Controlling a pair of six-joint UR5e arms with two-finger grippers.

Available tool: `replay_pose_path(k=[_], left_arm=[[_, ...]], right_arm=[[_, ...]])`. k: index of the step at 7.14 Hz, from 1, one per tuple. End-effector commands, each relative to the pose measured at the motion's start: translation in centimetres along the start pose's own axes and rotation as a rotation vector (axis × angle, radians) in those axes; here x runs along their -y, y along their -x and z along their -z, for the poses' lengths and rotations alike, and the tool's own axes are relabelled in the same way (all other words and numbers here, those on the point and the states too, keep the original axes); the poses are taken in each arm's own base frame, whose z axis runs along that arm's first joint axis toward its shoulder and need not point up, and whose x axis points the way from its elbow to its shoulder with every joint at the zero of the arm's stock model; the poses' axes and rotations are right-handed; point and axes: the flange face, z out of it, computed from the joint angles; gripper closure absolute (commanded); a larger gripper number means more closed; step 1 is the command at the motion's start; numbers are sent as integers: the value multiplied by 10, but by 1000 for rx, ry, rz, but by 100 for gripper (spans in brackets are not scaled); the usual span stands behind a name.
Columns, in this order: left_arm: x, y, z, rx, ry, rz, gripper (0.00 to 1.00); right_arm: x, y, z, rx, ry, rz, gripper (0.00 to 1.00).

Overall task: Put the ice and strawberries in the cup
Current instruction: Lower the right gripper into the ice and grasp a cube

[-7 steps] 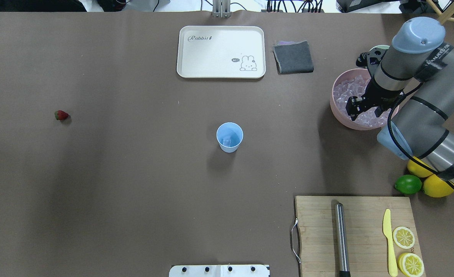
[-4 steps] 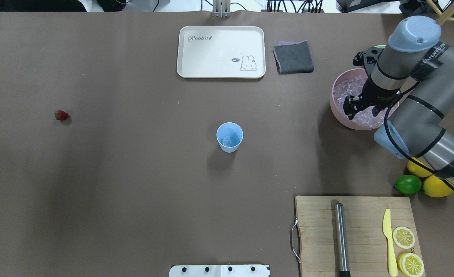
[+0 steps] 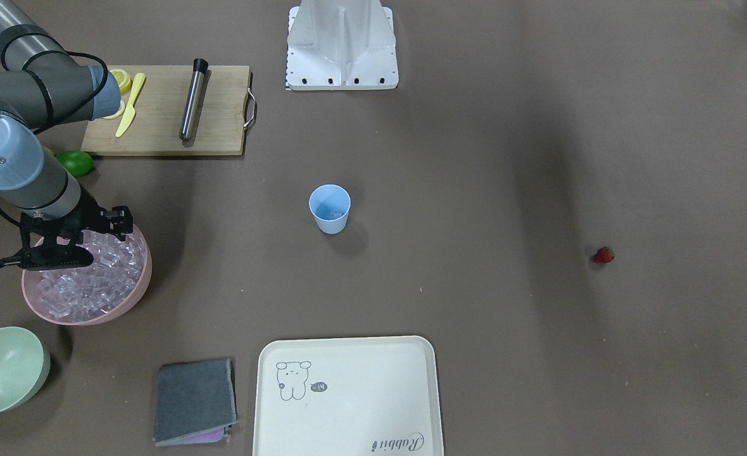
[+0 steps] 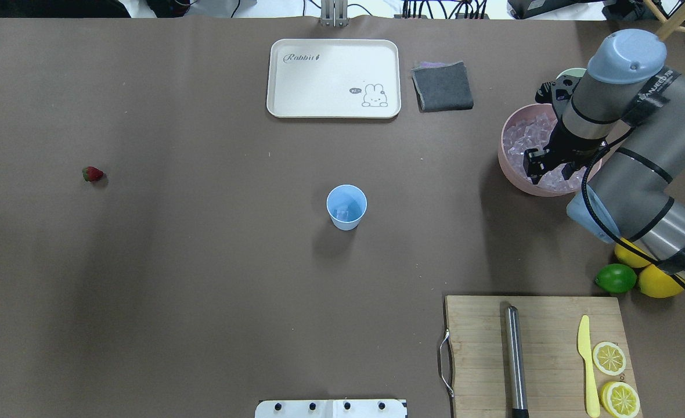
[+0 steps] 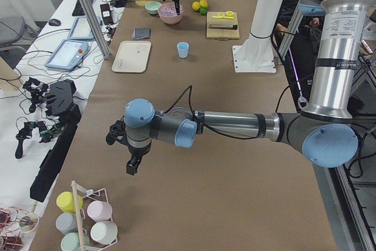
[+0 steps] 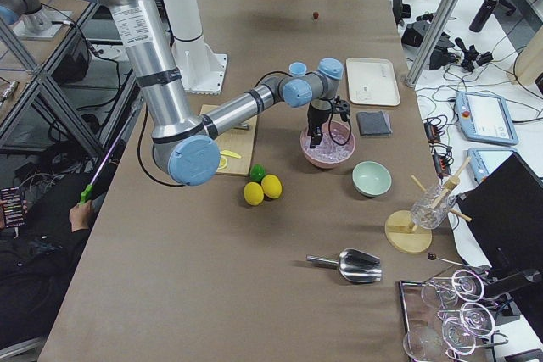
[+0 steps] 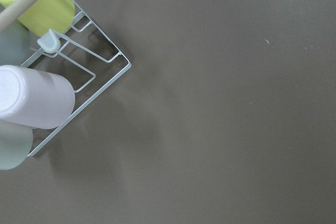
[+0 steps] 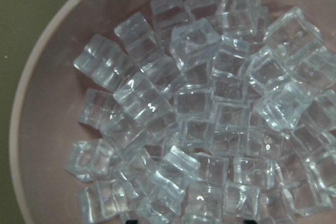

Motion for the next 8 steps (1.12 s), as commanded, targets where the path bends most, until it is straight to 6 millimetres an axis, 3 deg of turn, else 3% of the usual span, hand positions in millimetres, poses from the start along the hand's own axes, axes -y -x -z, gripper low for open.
replay_pose_path(k=[1, 3, 4, 6, 7, 8], left_arm=[[0, -1, 0, -6, -2, -1, 2], [0, -1, 0, -6, -2, -1, 2], [0, -1, 0, -6, -2, -1, 2], [-1, 0, 0, -7, -1, -2, 2], [0, -1, 0, -6, -2, -3, 2], [-1, 0, 0, -6, -1, -2, 2]], right_arm=[[0, -1, 0, 0, 1, 0, 59], [-1, 2, 7, 12, -6, 3, 91], [0, 0, 12, 17, -10, -1, 100], [1, 1, 36, 32, -20, -13, 100], [-8, 14, 64, 37, -19, -9, 100], [-2, 40, 102, 71, -51, 12, 100]])
